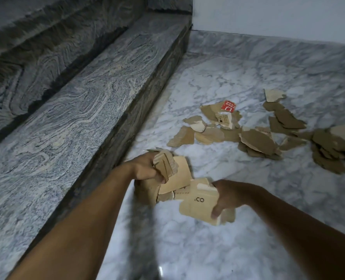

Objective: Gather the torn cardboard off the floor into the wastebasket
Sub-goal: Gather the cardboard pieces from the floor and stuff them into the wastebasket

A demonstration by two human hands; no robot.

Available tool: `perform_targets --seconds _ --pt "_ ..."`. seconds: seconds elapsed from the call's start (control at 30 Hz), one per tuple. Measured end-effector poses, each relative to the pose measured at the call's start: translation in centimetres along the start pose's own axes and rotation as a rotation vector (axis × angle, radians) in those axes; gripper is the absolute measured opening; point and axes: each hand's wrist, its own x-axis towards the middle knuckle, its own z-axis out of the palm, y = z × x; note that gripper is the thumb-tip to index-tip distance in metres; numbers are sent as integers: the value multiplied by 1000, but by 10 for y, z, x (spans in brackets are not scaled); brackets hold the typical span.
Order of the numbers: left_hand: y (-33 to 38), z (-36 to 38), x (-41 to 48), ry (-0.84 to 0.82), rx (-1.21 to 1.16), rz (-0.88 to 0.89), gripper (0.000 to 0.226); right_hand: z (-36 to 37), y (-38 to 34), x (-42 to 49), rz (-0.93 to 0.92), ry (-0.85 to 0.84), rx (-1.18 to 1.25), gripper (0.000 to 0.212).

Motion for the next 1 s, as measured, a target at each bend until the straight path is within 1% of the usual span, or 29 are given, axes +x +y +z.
perform_targets --seconds 0.03,0.1,0.13,0.17,0.2,0.27,0.3,0.37,0.43,0.6,0.7,0.77,0.83,0.93,1.0 --pt "4 7 5 -40 45 -16 54 -4 8 -6 10 -21 5 75" --pt "6 20 12 -88 87 -72 62 -9 22 -15 45 -20 22 93" --pt "5 25 15 -78 96 -87 65 -12 26 -18 61 -12 26 98" --pt "4 27 16 -63 100 -90 66 -13 28 -21 62 -1 31 97" --pt "2 28 18 -50 100 -84 66 -12 30 -22 44 5 45 89" --pt "3 27 16 -35 122 -86 63 -10 28 -24 30 28 82 62" --pt "4 27 16 -29 129 -97 61 -9 28 -25 40 44 110 54" --pt "3 27 15 -29 84 -84 55 -7 31 -24 47 72 178 53" --pt "4 28 13 -12 61 -56 50 -9 34 -26 53 85 192 54" --pt "6 29 13 10 101 -70 59 -10 41 -32 57 133 206 40" --pt "6 33 13 14 96 -55 56 -3 43 -31 63 140 217 42" --pt "5 33 10 20 30 -79 54 -2 41 -31 64 162 265 44" --pt "2 28 0 55 -94 -97 53 -8 38 -30 54 219 316 45" --pt "-5 15 -22 200 -417 -142 52 -24 33 -25 72 357 479 49" --pt "-5 5 -39 311 -552 -179 38 -32 24 -20 100 407 613 49"
